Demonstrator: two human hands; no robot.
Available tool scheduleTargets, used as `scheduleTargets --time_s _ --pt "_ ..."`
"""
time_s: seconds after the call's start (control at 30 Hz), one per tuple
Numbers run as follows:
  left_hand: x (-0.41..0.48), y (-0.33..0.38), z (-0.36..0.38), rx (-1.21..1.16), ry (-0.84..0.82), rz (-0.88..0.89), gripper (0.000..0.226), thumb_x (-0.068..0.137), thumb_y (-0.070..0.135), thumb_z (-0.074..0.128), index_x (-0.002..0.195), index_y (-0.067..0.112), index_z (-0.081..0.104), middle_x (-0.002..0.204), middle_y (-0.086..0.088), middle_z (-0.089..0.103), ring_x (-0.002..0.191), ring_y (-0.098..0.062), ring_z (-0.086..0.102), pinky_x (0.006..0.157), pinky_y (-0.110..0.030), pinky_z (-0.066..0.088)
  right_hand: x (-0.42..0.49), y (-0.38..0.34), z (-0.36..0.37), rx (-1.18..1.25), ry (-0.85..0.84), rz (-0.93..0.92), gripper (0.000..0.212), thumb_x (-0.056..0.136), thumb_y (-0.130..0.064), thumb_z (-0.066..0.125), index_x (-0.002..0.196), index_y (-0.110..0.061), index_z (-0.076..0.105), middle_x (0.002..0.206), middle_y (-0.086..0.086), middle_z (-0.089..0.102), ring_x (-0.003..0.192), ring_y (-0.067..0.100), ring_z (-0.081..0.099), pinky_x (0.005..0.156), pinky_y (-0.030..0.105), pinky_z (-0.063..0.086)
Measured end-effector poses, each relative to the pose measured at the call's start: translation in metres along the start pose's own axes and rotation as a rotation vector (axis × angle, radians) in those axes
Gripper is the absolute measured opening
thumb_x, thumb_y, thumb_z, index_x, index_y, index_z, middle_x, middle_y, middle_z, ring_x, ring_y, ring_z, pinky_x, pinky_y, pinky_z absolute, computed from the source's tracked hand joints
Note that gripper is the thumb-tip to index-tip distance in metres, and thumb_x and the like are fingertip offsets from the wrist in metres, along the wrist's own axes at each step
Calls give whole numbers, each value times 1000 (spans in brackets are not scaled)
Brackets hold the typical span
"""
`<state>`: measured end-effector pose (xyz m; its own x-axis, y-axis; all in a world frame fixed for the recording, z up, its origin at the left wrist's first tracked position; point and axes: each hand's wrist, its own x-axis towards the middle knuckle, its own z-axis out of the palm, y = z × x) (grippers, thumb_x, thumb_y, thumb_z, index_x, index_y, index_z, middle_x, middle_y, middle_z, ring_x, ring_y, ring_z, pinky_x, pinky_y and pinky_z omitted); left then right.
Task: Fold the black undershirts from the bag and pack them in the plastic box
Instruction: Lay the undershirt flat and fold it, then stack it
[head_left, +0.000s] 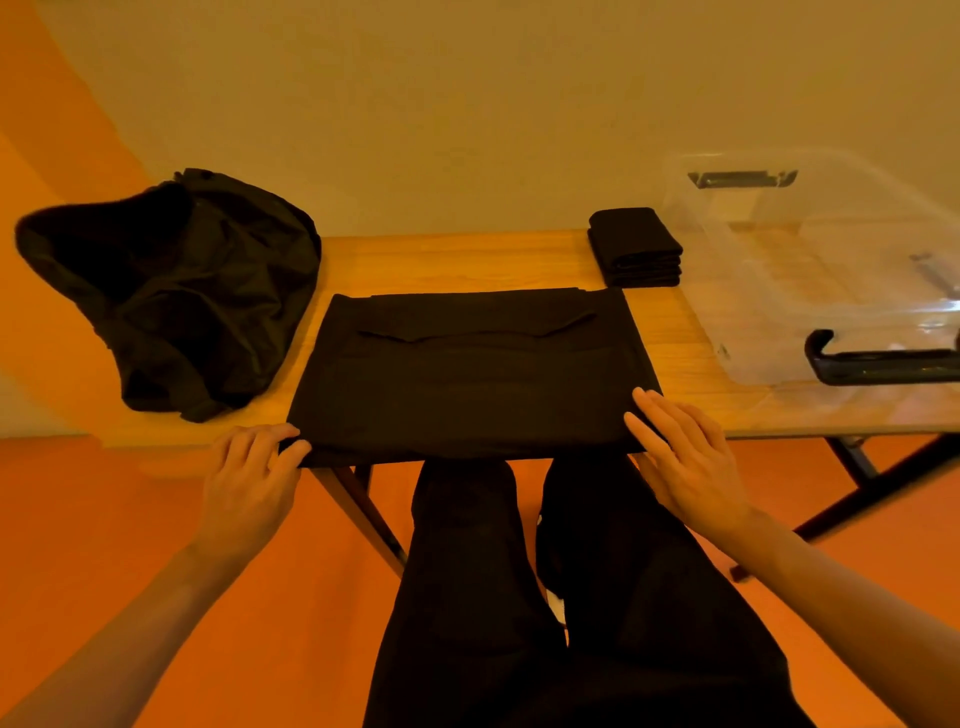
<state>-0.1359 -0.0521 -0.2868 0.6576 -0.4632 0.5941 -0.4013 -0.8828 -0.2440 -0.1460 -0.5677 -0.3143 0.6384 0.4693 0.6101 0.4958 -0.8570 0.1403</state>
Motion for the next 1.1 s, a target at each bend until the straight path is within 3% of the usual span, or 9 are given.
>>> scheduleTargets --time_s 0.13,0.27,0.47,0.6,0.8,0.93,1.1 --pt "-1 1 1 -9 -1 -3 18 93 12 51 105 4 60 112 -23 61 94 -45 58 81 -55 43 3 -3 4 3 30 48 67 89 -14 71 148 -13 39 155 18 41 144 33 40 111 52 39" --pt "-3 10 -8 -21 52 -6 16 91 12 54 103 4 62 110 -23 63 98 -43 57 81 -52 43 -2 -6 4 93 57 38 52 88 -8 68 135 -8 47 151 19 45 142 36 42 110 55 40" --pt "-1 13 -16 -69 53 -22 22 93 14 52 100 1 69 113 -22 64 101 -42 59 84 -52 43 1 1 -10 200 62 -2 21 102 -14 52 122 -7 55 145 23 50 136 39 48 107 50 45" --pt "2 14 -23 -112 37 12 24 95 15 51 98 0 69 115 -21 65 102 -37 59 86 -49 43 1 6 -12 156 26 10 33 91 -22 71 118 -11 55 144 21 51 131 39 52 103 50 46" --pt "1 11 -24 -165 7 47 22 94 16 54 98 0 69 122 -19 68 119 -34 63 99 -54 46 4 8 0 58 53 29 34 88 -16 61 120 -11 51 140 16 50 121 39 56 97 49 44" --pt "1 9 -27 -153 -28 30 24 93 18 53 98 1 69 123 -17 68 121 -33 62 103 -54 45 4 7 4 58 75 40 42 84 -19 69 121 -11 51 138 14 48 123 37 52 97 48 41" --pt "1 9 -27 -142 -36 47 25 92 19 53 96 1 70 122 -17 69 119 -33 63 103 -52 43 2 15 -3 138 80 -24 33 87 -10 64 118 -10 51 140 17 47 124 39 52 95 50 48"
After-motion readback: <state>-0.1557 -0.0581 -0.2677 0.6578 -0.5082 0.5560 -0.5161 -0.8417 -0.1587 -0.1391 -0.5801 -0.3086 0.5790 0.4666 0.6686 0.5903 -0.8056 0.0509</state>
